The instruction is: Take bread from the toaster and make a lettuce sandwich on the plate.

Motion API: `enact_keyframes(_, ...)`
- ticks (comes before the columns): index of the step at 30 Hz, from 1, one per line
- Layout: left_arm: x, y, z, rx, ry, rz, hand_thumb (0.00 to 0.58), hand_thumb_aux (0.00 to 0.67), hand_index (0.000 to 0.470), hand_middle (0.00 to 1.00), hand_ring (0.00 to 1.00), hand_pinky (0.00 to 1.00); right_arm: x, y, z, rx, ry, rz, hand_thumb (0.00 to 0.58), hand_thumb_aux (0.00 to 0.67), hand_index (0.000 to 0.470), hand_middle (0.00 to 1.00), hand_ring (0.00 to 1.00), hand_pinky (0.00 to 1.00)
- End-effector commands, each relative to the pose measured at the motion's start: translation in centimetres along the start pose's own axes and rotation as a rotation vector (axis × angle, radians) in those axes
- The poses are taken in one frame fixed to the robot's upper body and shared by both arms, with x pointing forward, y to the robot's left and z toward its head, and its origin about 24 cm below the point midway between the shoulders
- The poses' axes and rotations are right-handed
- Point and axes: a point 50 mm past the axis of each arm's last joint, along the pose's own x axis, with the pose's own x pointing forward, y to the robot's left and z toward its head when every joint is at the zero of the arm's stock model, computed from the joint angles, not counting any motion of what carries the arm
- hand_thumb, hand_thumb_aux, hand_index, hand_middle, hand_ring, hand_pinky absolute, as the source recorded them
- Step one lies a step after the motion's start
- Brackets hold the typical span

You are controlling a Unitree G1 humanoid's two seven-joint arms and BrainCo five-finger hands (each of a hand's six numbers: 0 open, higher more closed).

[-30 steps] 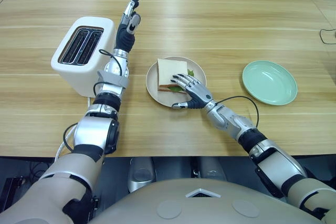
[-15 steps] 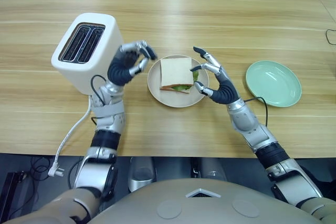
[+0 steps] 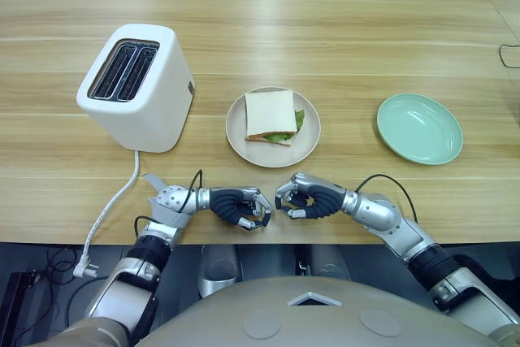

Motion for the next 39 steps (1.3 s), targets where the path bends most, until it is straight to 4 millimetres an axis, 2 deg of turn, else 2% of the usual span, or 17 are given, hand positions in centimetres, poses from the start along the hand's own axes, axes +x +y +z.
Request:
enact_keyframes(1,0.0,0.2,-2.2,0.028,0.181,0.062,0.58,0.67,0.46,1.0,1.0,1.0,0.7,-0.6,-2.1,-0.079,0.141,-0.025,0.58,0.67,0.46,1.0,1.0,1.0)
enact_keyframes(12,-0.1,4.8,-4.0,0.165,0.366,0.432,0.58,0.67,0.46,1.0,1.0,1.0,2.7,-5.0,-5.7,-0.296,0.355,-0.331,0.58,0.67,0.46,1.0,1.0,1.0)
enact_keyframes(14,-0.1,5.7,-4.2,0.19,0.396,0.504,0.58,0.67,0.46,0.96,0.96,0.96,3.0,-5.7,-6.1,-0.313,0.381,-0.39,0.58,0.67,0.46,1.0,1.0,1.0)
enact_keyframes(20,-0.1,8.4,-4.1,0.233,0.437,0.751,0.565,0.562,0.386,0.9,0.9,0.9,4.2,-7.3,-6.8,-0.353,0.436,-0.532,0.58,0.67,0.46,1.0,1.0,1.0)
enact_keyframes(21,-0.2,9.1,-3.8,0.225,0.425,0.816,0.516,0.447,0.307,0.88,0.88,0.88,4.4,-7.6,-6.7,-0.336,0.436,-0.573,0.58,0.67,0.46,1.0,1.0,1.0)
enact_keyframes(22,-0.2,9.6,-3.6,0.218,0.41,0.873,0.474,0.384,0.263,0.86,0.86,0.86,4.7,-7.8,-6.6,-0.326,0.435,-0.61,0.58,0.67,0.46,1.0,1.0,1.0)
enact_keyframes(23,-0.2,10.0,-3.4,0.214,0.391,0.919,0.474,0.384,0.263,0.86,0.86,0.86,4.8,-8.1,-6.6,-0.317,0.437,-0.645,0.58,0.67,0.46,1.0,1.0,1.0)
enact_keyframes(24,-0.2,10.3,-3.1,0.207,0.366,0.965,0.237,0.155,0.106,0.82,0.82,0.82,4.9,-8.4,-6.5,-0.302,0.437,-0.687,0.58,0.67,0.46,1.0,1.0,1.0)
enact_keyframes(25,-0.2,10.5,-2.8,0.195,0.336,1.0,0.0,0.0,0.0,0.71,0.71,0.71,5.0,-8.5,-6.5,-0.29,0.436,-0.716,0.58,0.67,0.46,1.0,1.0,1.0)
enact_keyframes(26,-0.3,10.7,-2.5,0.175,0.297,1.041,0.0,0.0,0.0,0.57,0.57,0.57,5.0,-8.7,-6.4,-0.286,0.426,-0.743,0.58,0.67,0.46,1.0,1.0,1.0)
enact_keyframes(29,-0.9,11.3,-1.5,0.115,0.161,1.17,0.0,0.0,0.0,0.36,0.36,0.36,4.8,-9.4,-5.7,-0.268,0.361,-0.843,0.58,0.67,0.46,1.0,1.0,1.0)
enact_keyframes(30,-1.1,11.3,-1.2,0.094,0.115,1.199,0.0,0.0,0.0,0.24,0.24,0.24,4.6,-9.7,-5.5,-0.258,0.334,-0.878,0.58,0.67,0.46,1.0,1.0,1.0)
enact_keyframes(31,-1.4,11.3,-0.9,0.072,0.065,1.23,0.0,0.0,0.0,0.15,0.15,0.15,4.2,-10.1,-5.2,-0.246,0.303,-0.923,0.571,0.589,0.404,0.91,0.91,0.91)
enact_keyframes(32,-1.8,11.4,-0.5,0.057,0.012,1.271,0.0,0.0,0.0,0.02,0.02,0.02,3.7,-10.6,-4.9,-0.22,0.255,-0.978,0.244,0.16,0.11,0.13,0.13,0.13)
enact_keyframes(33,-2.1,11.4,-0.3,0.047,-0.021,1.297,0.0,0.0,0.0,0.0,0.0,0.0,3.3,-10.9,-4.6,-0.204,0.223,-1.014,0.023,0.013,0.009,0.0,0.0,0.0)
enact_keyframes(34,-2.4,11.4,-0.1,0.039,-0.048,1.316,0.0,0.0,0.0,0.0,0.0,0.0,2.9,-11.2,-4.3,-0.19,0.191,-1.048,0.0,0.0,0.0,0.0,0.0,0.0)
enact_keyframes(39,-3.1,11.4,0.5,-0.005,-0.153,1.359,0.0,0.0,0.0,0.0,0.0,0.0,0.9,-12.2,-3.2,-0.095,0.052,-1.18,0.0,0.0,0.0,0.0,0.0,0.0)
